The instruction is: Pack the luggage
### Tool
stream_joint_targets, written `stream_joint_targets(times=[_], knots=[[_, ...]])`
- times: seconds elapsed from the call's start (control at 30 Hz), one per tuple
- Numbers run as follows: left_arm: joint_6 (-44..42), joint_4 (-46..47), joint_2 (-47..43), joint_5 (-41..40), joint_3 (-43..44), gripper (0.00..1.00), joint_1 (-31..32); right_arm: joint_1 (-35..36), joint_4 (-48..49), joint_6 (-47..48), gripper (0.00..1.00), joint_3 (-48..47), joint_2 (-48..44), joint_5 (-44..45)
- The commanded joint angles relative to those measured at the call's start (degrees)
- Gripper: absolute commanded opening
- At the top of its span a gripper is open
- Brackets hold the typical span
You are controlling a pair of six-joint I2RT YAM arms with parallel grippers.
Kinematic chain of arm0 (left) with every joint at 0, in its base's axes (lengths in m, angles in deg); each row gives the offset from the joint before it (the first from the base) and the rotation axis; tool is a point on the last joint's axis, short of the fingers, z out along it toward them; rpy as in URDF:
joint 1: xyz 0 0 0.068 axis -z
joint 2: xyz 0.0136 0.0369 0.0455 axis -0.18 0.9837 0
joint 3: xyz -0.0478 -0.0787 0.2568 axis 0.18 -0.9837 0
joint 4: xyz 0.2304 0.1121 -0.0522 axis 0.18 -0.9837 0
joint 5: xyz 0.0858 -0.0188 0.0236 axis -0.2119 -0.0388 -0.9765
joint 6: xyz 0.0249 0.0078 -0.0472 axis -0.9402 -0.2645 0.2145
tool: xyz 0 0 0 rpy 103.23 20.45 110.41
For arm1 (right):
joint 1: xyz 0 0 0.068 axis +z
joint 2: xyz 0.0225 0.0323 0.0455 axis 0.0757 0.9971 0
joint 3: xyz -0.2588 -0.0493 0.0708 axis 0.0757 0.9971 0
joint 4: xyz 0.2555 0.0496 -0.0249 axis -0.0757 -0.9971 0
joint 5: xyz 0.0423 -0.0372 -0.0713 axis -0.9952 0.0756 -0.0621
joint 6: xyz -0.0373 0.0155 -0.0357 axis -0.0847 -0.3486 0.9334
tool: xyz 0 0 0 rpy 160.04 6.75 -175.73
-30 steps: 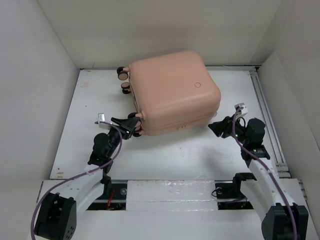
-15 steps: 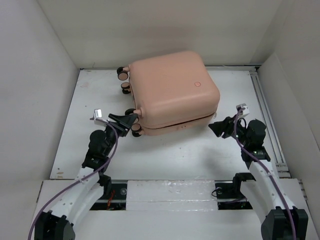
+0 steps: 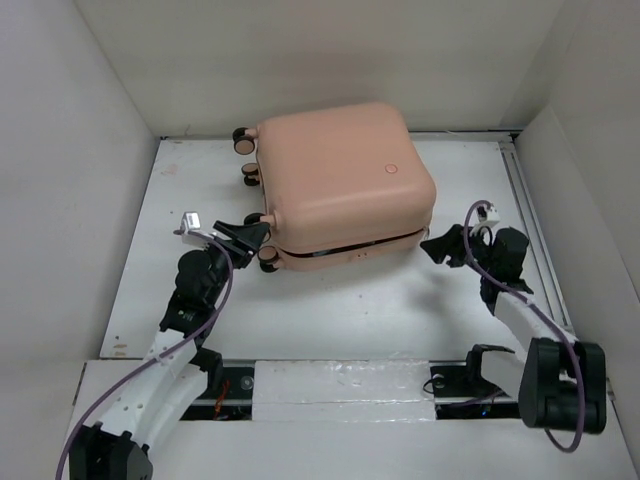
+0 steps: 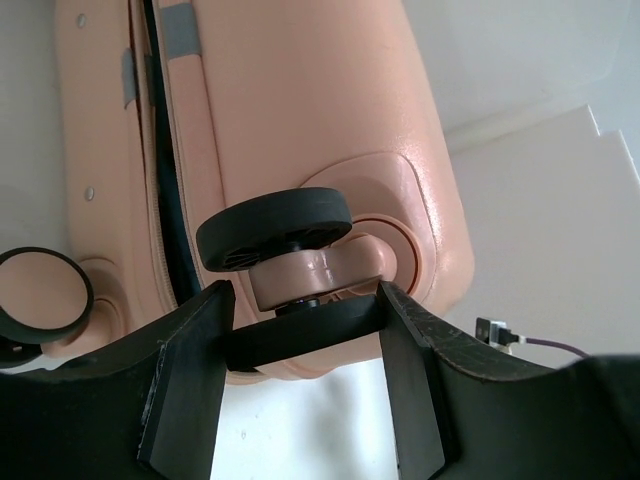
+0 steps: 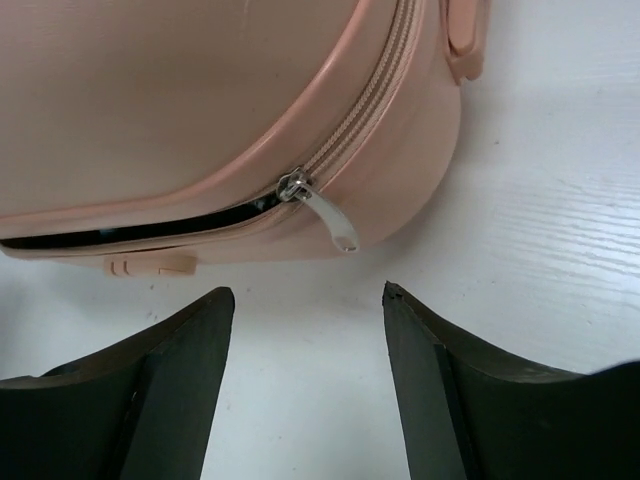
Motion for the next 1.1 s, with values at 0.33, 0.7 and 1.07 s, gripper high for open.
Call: stream_joint_targets(times=[0.33,0.7,1.07], knots=[[-0.8,11.7,1.2,-1.1,2.5,0.0,-2.5,-1.5,27.3,-0.2,0.64,-5.0,15.4,-13.4],[-0.8,12.9,2.5,0.7,2.5,0.0,-2.5,-1.0,35.0,-5.5,0.51,-3.2,21.1,-15.7],[-0.3,14.1,3.5,1.9,2.5,0.0,-2.5,-1.0,34.9,-6.6,0.38,-2.0,21.2,-15.6]])
